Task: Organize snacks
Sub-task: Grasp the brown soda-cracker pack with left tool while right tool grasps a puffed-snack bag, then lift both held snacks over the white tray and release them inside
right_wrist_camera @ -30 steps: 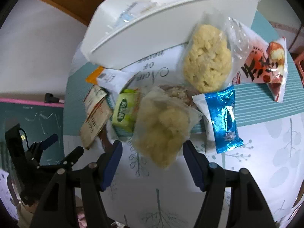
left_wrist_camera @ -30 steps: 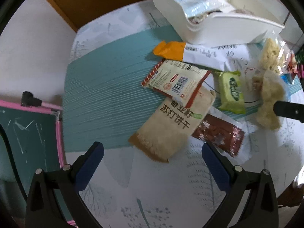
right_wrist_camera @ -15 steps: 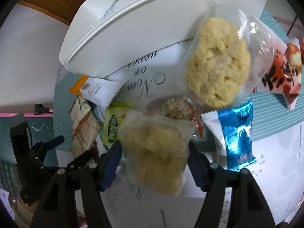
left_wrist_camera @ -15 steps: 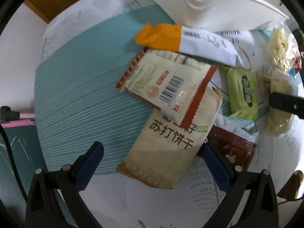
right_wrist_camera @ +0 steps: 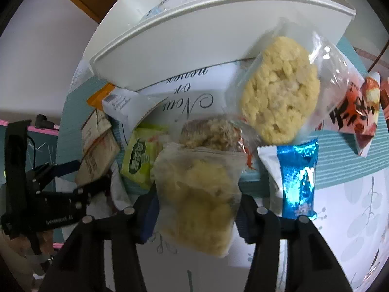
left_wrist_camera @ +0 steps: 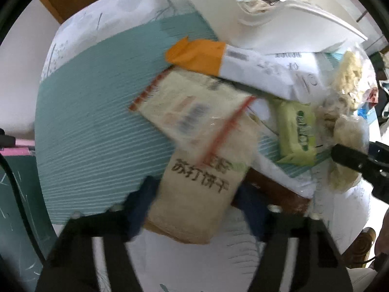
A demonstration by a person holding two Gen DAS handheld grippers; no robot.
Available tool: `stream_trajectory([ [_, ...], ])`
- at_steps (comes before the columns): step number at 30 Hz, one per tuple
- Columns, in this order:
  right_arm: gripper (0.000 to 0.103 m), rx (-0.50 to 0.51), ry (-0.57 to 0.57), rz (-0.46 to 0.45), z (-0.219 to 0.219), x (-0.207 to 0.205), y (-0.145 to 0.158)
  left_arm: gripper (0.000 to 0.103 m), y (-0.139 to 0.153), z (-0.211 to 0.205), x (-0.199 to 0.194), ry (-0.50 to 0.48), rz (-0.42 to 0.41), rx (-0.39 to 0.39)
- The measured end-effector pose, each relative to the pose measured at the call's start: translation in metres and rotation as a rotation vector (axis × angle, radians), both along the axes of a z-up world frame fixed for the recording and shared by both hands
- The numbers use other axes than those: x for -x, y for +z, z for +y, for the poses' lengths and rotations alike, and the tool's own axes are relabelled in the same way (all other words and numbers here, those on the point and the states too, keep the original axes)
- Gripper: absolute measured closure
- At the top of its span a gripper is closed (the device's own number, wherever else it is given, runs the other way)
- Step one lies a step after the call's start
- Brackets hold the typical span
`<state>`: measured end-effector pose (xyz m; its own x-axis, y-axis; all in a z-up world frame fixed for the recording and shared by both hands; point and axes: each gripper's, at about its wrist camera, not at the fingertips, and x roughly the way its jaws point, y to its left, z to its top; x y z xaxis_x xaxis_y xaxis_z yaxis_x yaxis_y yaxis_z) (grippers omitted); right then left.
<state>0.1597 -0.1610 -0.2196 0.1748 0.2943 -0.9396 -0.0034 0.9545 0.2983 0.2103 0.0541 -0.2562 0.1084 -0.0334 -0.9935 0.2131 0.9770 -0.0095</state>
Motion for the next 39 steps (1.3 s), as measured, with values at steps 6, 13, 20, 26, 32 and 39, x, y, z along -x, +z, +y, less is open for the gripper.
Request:
stream_trajectory([
  [6,0.053,-0.036,0.004,-0.01,-0.017,0.014,0.008,0.049,0.003,-0.01,0.003,0.063,-0.009,-0.033],
  [13,0.053,-0.051,0.037,-0.073,-0.023,0.029,0.035,0.049,0.02,-0.02,0.037,0.127,-0.021,-0.031],
  [20,0.053,-0.08,0.047,-0.138,-0.038,0.041,0.067,0.049,0.08,-0.038,0.062,0.136,-0.111,0.009],
  [26,0.053,-0.106,0.034,-0.203,-0.055,0.042,0.099,0.049,0.161,-0.063,0.06,0.094,-0.269,0.064],
  [32,0.053,-0.138,0.003,-0.278,-0.071,0.028,0.136,0.049,0.226,-0.077,0.045,0.069,-0.397,0.106],
  [39,0.053,-0.148,-0.07,-0.409,-0.093,-0.01,0.19,0.049,0.267,-0.089,0.001,0.06,-0.49,0.138],
])
